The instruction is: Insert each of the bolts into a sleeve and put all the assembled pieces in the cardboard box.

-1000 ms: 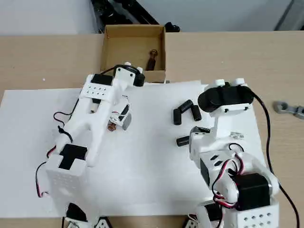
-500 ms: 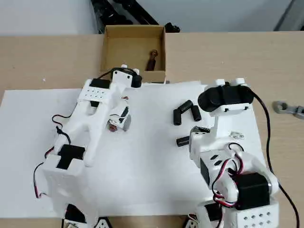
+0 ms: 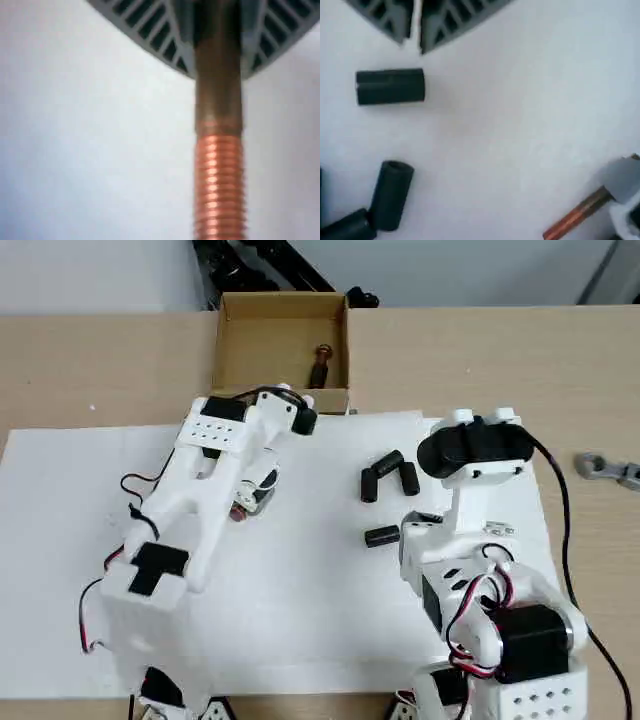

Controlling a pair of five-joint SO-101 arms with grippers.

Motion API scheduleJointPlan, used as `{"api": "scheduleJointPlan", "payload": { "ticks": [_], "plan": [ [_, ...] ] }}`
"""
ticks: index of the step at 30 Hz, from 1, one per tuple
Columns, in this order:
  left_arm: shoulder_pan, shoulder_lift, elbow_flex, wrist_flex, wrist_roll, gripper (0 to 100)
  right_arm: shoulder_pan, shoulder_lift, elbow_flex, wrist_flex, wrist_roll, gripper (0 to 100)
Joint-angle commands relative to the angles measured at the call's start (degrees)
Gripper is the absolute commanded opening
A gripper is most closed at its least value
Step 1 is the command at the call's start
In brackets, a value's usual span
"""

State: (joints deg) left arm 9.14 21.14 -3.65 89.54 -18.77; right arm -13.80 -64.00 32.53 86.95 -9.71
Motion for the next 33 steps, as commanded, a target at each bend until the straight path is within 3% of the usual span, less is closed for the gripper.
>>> {"api": "scheduleJointPlan", "payload": {
  "ticks": [1,5,13,19,26,33],
  "plan": [
    [0.4,-8.8,-0.9,4.3,-7.2,1,0.6,-0.4,0.0,0.5,-0.6,0.9],
    [0.2,-14.1,-0.7,10.7,-21.6,1,0.6,-0.4,0.0,0.5,-0.6,0.9],
    [-2.2,-22.3,0.9,11.0,-43.4,1,0.7,-0.4,0.0,0.0,-1.4,0.9],
    [-4.2,-21.2,8.7,10.9,-58.0,1,0.8,-0.5,0.0,-1.6,-4.4,1.1],
    [-5.6,-11.2,9.8,4.3,-60.4,8,6.0,-0.5,0.0,-5.7,-5.5,1.1],
    [-5.7,-5.9,8.7,2.5,-56.9,16,6.2,-0.4,0.0,-5.2,-5.5,1.0]
  ]
}}
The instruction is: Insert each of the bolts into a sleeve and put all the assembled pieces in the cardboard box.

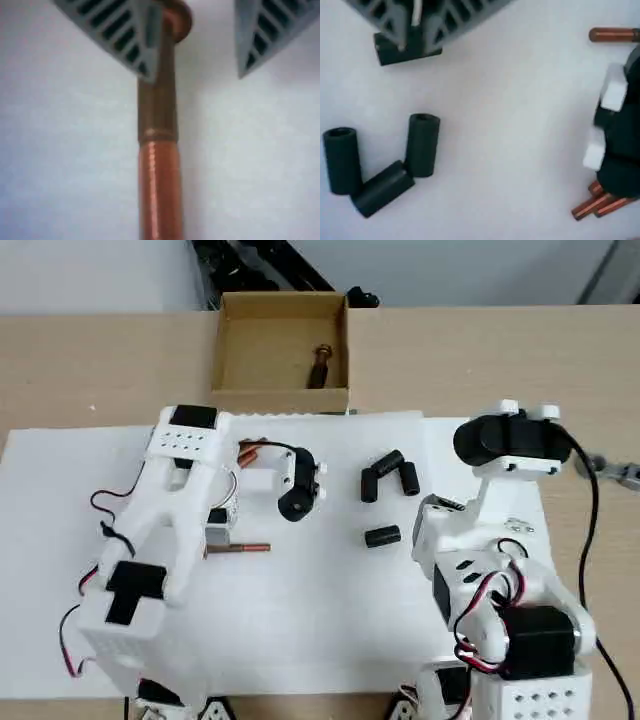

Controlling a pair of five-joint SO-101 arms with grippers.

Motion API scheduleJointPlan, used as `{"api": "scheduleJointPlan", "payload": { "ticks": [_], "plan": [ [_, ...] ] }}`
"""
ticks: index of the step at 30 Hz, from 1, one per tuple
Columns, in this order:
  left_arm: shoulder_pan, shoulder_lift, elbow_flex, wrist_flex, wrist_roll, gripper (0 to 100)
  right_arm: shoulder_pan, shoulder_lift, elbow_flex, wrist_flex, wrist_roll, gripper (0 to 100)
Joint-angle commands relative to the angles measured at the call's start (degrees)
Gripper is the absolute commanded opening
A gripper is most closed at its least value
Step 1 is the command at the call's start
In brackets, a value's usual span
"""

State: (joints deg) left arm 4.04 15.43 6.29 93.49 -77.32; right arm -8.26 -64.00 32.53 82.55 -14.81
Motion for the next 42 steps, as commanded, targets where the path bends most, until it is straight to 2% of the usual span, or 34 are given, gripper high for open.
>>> {"api": "scheduleJointPlan", "payload": {
  "ticks": [1,7,9,13,17,20,22,24,31,36,42],
  "plan": [
    [-0.7,-0.4,-1.5,-1.6,3.0,17,0.6,-0.4,0.0,-0.8,-0.4,1.0],
    [-1.9,-0.4,-11.4,4.5,17.3,18,0.4,-0.4,0.0,-0.8,-0.4,1.0],
    [-2.1,-0.4,-14.5,6.9,26.5,18,0.4,-0.4,0.0,-0.8,-0.5,1.0],
    [-2.3,0.0,-15.3,6.9,57.1,18,0.3,-0.4,0.1,-0.9,-0.6,1.0],
    [-4.5,-0.4,-12.8,6.9,83.5,18,0.3,-0.3,2.8,-2.1,-0.6,1.0],
    [-4.5,-0.4,-9.3,6.9,108.5,18,0.3,-0.4,6.5,-3.6,-0.7,1.0],
    [-4.3,-0.4,-6.3,6.9,120.5,18,0.3,-0.4,7.6,-4.8,-0.7,1.0],
    [-3.2,-0.4,-5.1,6.9,124.8,18,0.2,-0.4,7.6,-5.8,-0.7,1.0],
    [-1.9,0.0,-6.6,6.9,125.5,18,0.2,-0.4,7.6,-6.1,-0.7,1.0],
    [-1.7,0.2,-6.7,6.9,131.6,19,0.2,-0.4,7.6,-6.4,-0.7,1.0],
    [-1.4,0.3,-6.6,6.4,134.2,27,-0.6,-0.2,7.6,-6.4,-0.7,1.0]
  ]
}}
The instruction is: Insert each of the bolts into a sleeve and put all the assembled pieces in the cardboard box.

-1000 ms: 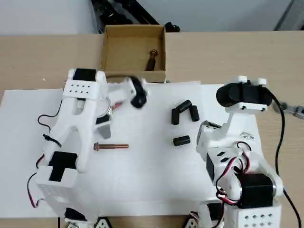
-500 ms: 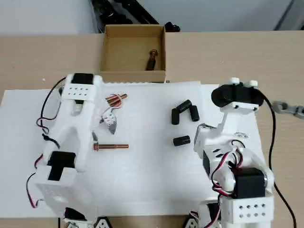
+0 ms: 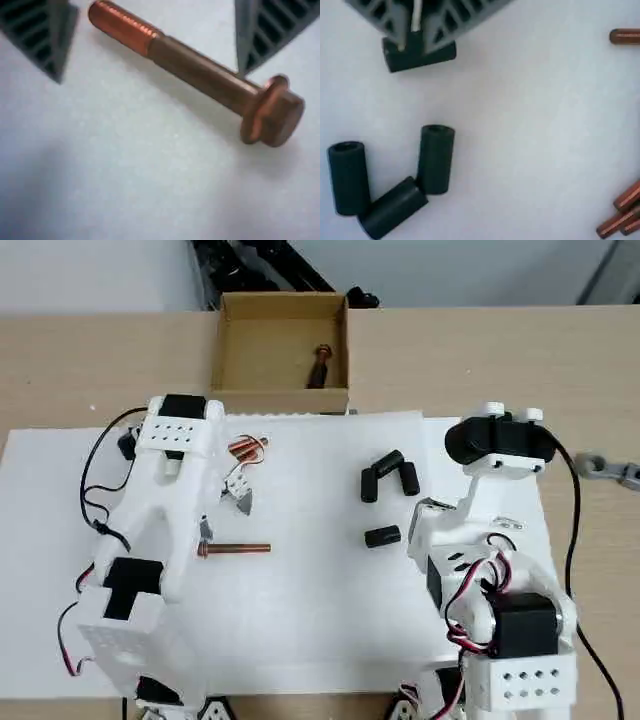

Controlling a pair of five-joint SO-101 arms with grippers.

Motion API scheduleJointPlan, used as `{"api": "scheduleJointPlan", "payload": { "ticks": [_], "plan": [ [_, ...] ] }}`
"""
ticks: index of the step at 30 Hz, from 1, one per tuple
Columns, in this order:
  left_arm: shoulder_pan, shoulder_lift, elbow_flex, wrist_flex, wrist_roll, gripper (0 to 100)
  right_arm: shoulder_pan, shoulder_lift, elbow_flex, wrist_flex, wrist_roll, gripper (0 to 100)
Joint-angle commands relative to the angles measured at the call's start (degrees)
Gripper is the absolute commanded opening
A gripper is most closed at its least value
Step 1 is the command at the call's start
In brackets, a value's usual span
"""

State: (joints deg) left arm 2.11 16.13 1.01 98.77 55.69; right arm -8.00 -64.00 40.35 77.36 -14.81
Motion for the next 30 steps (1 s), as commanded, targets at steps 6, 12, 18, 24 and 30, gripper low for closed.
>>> {"api": "scheduleJointPlan", "payload": {
  "ticks": [6,12,18,24,30],
  "plan": [
    [1.1,-0.5,-0.7,1.5,3.7,28,-6.3,0.3,-0.3,-1.8,-4.5,1.0],
    [1.7,-0.4,1.8,1.3,4.8,28,-6.9,7.0,-0.3,-6.5,-7.7,1.0],
    [1.3,-0.4,2.1,1.3,4.8,28,-8.4,15.7,-2.4,-10.7,-8.0,1.0],
    [0.7,3.2,2.1,1.2,5.4,28,-8.4,22.0,-9.6,-10.1,-8.0,1.0],
    [-0.7,10.2,-0.6,1.2,5.8,28,-8.4,25.5,-10.7,-10.6,-8.1,1.0]
  ]
}}
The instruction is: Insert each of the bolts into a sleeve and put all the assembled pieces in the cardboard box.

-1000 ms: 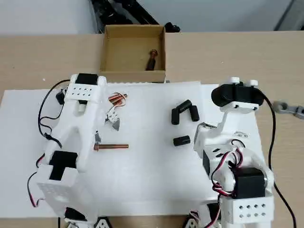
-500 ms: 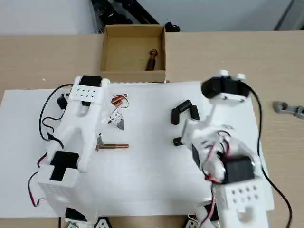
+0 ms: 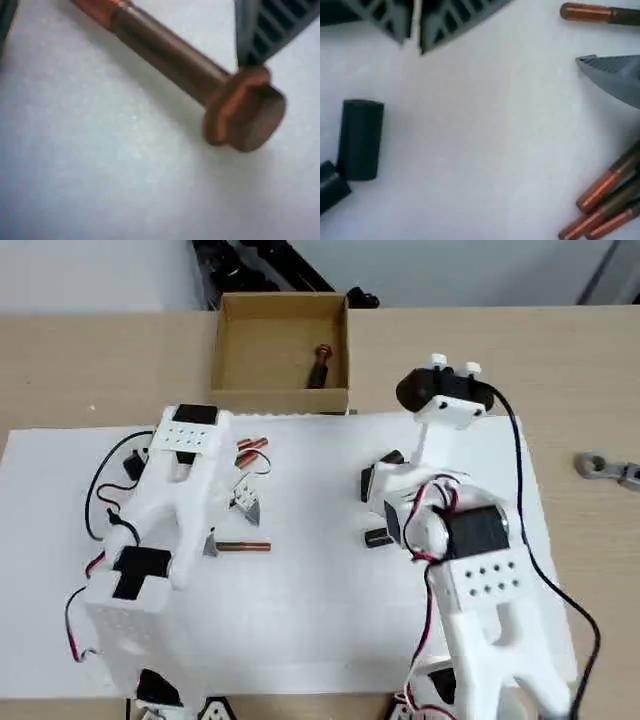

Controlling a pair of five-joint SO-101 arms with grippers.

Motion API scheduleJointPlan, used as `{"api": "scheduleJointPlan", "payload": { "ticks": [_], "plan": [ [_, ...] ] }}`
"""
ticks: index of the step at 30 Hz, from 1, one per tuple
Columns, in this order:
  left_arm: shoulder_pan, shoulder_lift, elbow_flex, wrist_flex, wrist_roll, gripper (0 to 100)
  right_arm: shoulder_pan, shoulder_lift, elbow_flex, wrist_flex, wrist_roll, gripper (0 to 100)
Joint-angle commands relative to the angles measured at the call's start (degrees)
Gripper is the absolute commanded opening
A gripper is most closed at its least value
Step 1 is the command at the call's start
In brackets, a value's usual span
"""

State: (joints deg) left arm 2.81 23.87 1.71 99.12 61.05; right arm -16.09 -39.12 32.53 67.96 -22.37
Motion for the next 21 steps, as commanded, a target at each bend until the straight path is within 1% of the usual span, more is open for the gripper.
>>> {"api": "scheduleJointPlan", "payload": {
  "ticks": [1,7,13,16,18,21],
  "plan": [
    [-2.0,3.3,-1.6,0.7,0.3,28,-0.3,0.7,-2.9,-1.2,-0.5,1.0],
    [-3.8,11.3,-1.8,-0.4,-1.6,28,-0.3,1.4,-2.9,-1.3,-0.6,1.0],
    [-3.4,16.2,-3.0,-2.2,-2.7,28,-0.3,1.4,-2.9,-1.3,-0.6,1.0],
    [-3.5,16.6,-3.0,-4.7,-3.3,24,-0.3,1.4,-2.9,-1.3,-0.6,1.0],
    [-3.4,16.3,-3.0,-6.2,-4.9,21,-0.3,1.4,-2.9,-1.3,-0.6,1.0],
    [-3.3,16.3,-3.0,-6.9,-6.1,17,-0.3,1.3,-2.9,-1.3,-0.6,1.0]
  ]
}}
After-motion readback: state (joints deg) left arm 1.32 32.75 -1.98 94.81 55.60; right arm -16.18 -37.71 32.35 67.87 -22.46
